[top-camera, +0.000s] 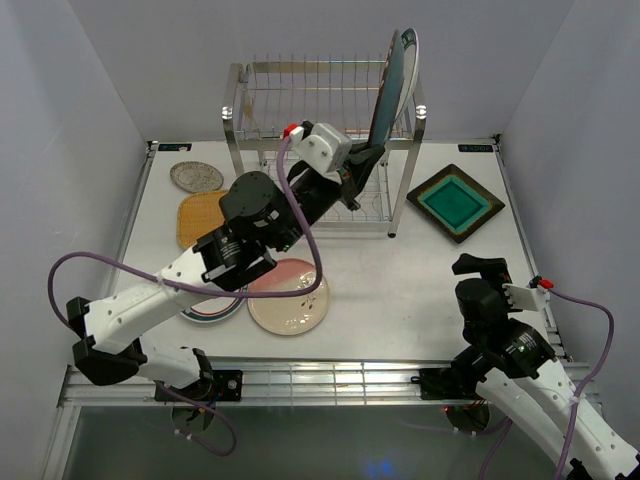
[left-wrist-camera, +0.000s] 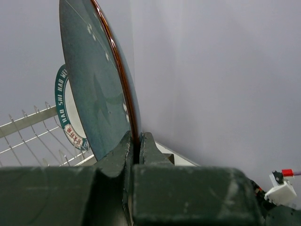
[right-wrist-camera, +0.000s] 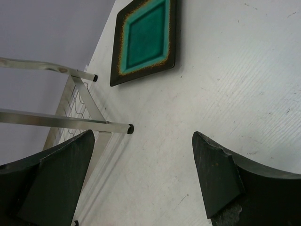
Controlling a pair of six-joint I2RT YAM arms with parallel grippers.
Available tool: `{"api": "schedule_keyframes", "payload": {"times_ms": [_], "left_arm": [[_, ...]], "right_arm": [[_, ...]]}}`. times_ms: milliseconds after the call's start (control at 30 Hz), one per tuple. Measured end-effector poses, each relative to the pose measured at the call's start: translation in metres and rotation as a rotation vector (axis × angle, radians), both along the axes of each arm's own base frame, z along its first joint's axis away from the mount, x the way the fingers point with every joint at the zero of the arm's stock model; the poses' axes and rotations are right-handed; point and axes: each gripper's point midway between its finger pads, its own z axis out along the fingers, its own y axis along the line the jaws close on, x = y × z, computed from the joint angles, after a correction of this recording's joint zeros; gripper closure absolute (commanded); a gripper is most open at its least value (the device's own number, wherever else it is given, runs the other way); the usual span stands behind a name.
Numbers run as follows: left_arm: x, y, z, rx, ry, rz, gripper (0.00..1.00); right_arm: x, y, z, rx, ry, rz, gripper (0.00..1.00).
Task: Load the plates into the dish rack
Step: Insert the plate into the dish rack.
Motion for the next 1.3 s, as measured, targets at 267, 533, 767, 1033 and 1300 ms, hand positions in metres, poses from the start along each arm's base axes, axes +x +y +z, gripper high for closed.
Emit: {"api": "schedule_keyframes", "payload": {"times_ms": [267,533,767,1033,1300], "left_arm": [[0.033,-0.048,-0.009,0.056,-0.023,0.066,1.0],[0.057,-0.068,-0.014,0.088,-0.063,0.158,1.0],[0.072,-0.06,0.004,0.044,-0.1,0.243,1.0],[0.088,-0.032,0.039,-0.067,-0.122,0.306,1.0],[0.123,-0.016,0.046,-0.127,-0.093,0.328,1.0]], "right_arm": [[0.0,0.002,-0.001,0.008,0.003,0.011,0.1],[-0.002,0.001,-0.002,0.016,-0.007,0.011,0.1],[-0.006,-0.003,0.001,0.035,-0.029,0.01,0.1],[-0.007,-0.003,-0.005,0.026,-0.016,0.01,0.1],[-0.006,-0.002,-0.006,0.02,-0.007,0.009,0.1]]}}
